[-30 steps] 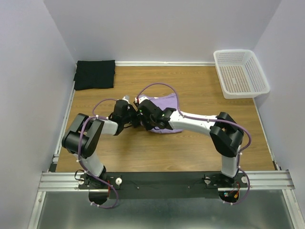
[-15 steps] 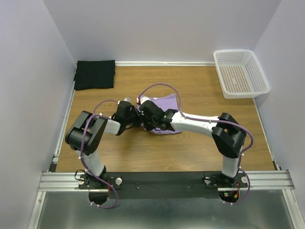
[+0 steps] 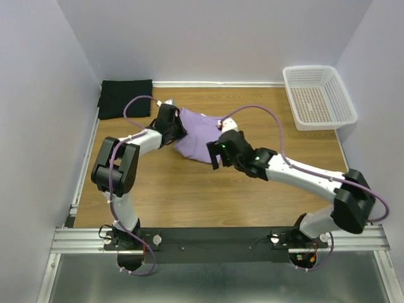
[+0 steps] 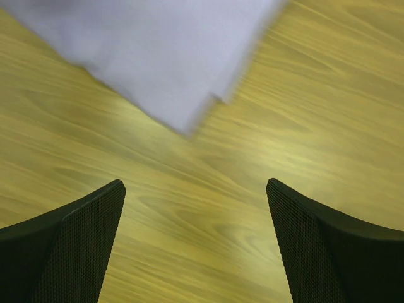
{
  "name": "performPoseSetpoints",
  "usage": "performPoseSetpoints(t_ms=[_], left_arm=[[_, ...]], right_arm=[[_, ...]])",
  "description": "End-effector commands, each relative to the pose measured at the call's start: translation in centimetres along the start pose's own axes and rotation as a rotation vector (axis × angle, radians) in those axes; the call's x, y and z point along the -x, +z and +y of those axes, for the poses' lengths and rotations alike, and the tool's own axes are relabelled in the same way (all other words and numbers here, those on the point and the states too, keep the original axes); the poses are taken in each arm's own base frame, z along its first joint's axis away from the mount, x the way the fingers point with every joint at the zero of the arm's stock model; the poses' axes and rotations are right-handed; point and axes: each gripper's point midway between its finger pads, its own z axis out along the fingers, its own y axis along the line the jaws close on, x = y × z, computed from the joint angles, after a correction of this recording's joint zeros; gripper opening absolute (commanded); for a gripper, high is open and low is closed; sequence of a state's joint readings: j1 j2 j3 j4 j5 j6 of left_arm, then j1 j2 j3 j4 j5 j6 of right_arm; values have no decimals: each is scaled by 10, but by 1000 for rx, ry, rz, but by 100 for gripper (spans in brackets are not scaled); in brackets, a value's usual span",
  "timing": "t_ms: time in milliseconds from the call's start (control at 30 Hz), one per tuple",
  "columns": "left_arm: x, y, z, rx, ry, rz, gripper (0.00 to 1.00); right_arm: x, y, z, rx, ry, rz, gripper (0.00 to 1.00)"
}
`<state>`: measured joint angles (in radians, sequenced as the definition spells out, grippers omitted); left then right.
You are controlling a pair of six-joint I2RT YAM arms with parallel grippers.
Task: Fold and stack the t-shirts
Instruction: Neatly place the folded tshirt to the corner
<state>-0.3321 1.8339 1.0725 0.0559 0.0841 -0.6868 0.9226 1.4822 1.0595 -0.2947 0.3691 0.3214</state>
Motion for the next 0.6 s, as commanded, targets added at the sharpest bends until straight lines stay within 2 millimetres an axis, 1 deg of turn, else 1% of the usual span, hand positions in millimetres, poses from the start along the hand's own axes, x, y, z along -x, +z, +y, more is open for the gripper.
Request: performPoseSetpoints(t_ms=[0,33,67,100,133,167,200,233,267,300,333,367,400,433,467,500,533,567], left_arm=[[43,-1,48,213,209,-23,0],[65,-1,51,244,223,-54,0],[77,0,53,261,249,-69,0],[98,2,54,298,291,-93,0],[112,3,59,324,309,-108,0],[123,5,61,345,329,-119,0],[144,8,63,381,369,-142,0],[156,9,68,405,381,-160,0],[167,11,71,420,401,-174,0],[173,18,80,453,431,-174,0],[200,14,78,471,477,-224,0],[212,14,83,496,494,-239,0],[213,23,97,534,503,-220,0],[237,18,92,537,500,-272,0],[247,19,94,546,501,-288,0],[250,26,107,570,514,-278,0],[268,22,102,575,522,-324,0],[275,21,105,601,559,-331,0]], right_arm=[[-24,-25,-53,-176,11,7,100],[-30,-35,-59,-178,31,-3,100],[-33,-40,-63,-184,40,-10,100],[-37,-43,-67,-188,56,-9,100],[-43,-47,-71,-194,61,-7,100],[-44,-50,-73,-194,73,-16,100],[-40,-56,-75,-191,93,-37,100],[-42,-57,-76,-190,97,-38,100],[-40,-60,-76,-182,102,-44,100],[-40,-60,-76,-182,102,-43,100],[-39,-61,-75,-172,97,-40,100],[-41,-60,-75,-173,90,-32,100],[-40,-59,-74,-170,82,-26,100],[-41,-59,-73,-168,73,-18,100],[-41,-58,-72,-164,69,-9,100],[-38,-58,-69,-150,67,-2,100],[-41,-55,-67,-145,58,16,100],[-41,-55,-65,-135,51,26,100]])
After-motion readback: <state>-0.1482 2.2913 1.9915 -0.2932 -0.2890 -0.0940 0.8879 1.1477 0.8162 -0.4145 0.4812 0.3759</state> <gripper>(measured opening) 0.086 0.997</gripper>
